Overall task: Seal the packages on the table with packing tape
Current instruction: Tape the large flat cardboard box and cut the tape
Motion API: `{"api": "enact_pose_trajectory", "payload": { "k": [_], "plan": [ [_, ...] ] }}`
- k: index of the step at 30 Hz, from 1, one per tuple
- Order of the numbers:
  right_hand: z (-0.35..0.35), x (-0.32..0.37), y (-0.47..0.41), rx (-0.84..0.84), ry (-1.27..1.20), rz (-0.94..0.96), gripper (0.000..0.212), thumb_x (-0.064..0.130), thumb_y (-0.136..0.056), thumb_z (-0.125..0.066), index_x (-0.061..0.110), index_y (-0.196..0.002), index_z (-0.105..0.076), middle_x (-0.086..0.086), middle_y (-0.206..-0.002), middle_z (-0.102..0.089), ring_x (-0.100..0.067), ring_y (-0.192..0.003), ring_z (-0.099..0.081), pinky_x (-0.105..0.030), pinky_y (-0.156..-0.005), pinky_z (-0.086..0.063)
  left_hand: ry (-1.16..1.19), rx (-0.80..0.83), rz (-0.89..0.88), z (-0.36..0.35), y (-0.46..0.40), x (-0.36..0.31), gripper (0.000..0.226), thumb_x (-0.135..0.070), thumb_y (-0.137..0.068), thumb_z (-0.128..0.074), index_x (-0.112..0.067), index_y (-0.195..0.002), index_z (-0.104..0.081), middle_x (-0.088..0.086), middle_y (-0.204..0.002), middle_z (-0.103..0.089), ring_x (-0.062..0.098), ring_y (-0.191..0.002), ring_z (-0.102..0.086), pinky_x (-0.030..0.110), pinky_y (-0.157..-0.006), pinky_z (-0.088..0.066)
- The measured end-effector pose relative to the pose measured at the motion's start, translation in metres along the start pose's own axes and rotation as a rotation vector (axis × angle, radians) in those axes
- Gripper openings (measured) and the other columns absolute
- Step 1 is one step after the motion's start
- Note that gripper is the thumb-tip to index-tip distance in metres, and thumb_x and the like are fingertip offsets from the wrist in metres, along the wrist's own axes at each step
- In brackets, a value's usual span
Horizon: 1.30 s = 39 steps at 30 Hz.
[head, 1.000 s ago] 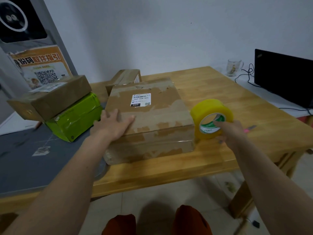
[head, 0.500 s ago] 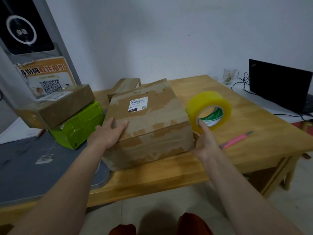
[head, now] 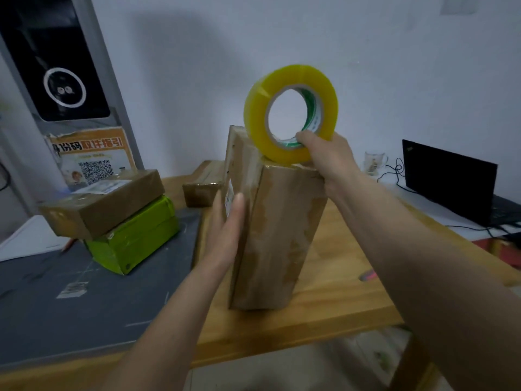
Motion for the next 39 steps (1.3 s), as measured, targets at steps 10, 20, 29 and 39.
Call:
{"api": "enact_pose_trajectory", "payload": {
  "k": [10,20,29,39],
  "plan": [
    [-0.028,0.023,0.016,0.068,0.356,0.172,0.047,0.050,-0.076,-0.054,0.022,-0.114,-0.060,0.000,-0.103,-0.068,-0.025,-0.096,-0.064,-0.049,-0.088,-0.053,-0.010,0.108,-0.410,0.015,-0.031,-0.069,0.085,-0.045,-0.077,-0.076,-0.024,-0.145,-0.031,-0.017,-0.131,-0.050,-0.009,-0.119,-0.048,0.010,-0.096,-0.043],
    [-0.004,0.005,-0.007,-0.032,-0.186,-0.102,0.038,0.032,-0.087,-0.066,0.021,-0.120,-0.050,-0.007,-0.117,-0.061,-0.025,-0.095,-0.065,-0.035,-0.054,-0.058,-0.231,0.079,-0.412,0.038,-0.025,-0.055,0.075,-0.053,-0.084,-0.050,-0.025,-0.150,-0.032,-0.010,-0.136,-0.041,-0.003,-0.124,-0.033,0.019,-0.105,-0.024],
    [-0.031,-0.015,0.005,0.094,-0.194,-0.181,0.018,0.029,-0.083,-0.071,0.019,-0.094,-0.062,-0.005,-0.089,-0.071,-0.022,-0.084,-0.069,-0.041,-0.079,-0.058,-0.334,0.013,-0.334,0.047,-0.028,-0.076,0.085,-0.077,-0.067,-0.058,-0.031,-0.137,-0.051,-0.014,-0.130,-0.053,0.003,-0.116,-0.050,0.027,-0.097,-0.043],
    [-0.001,-0.006,-0.004,0.185,-0.403,-0.299,0.032,0.026,-0.094,-0.062,0.016,-0.122,-0.050,-0.017,-0.115,-0.066,-0.031,-0.078,-0.074,-0.046,-0.059,-0.060,-0.605,0.085,-0.316,0.049,-0.030,-0.079,0.097,-0.086,-0.067,-0.045,-0.030,-0.145,-0.046,-0.006,-0.147,-0.048,0.013,-0.133,-0.043,0.037,-0.108,-0.038]
  ]
}}
Point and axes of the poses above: each hand's wrist, its own y-axis away from the middle knuckle, its own z-axis out of the back of the hand, x = y × z, the point moved 3 cm from there along -y, towards the middle knuckle
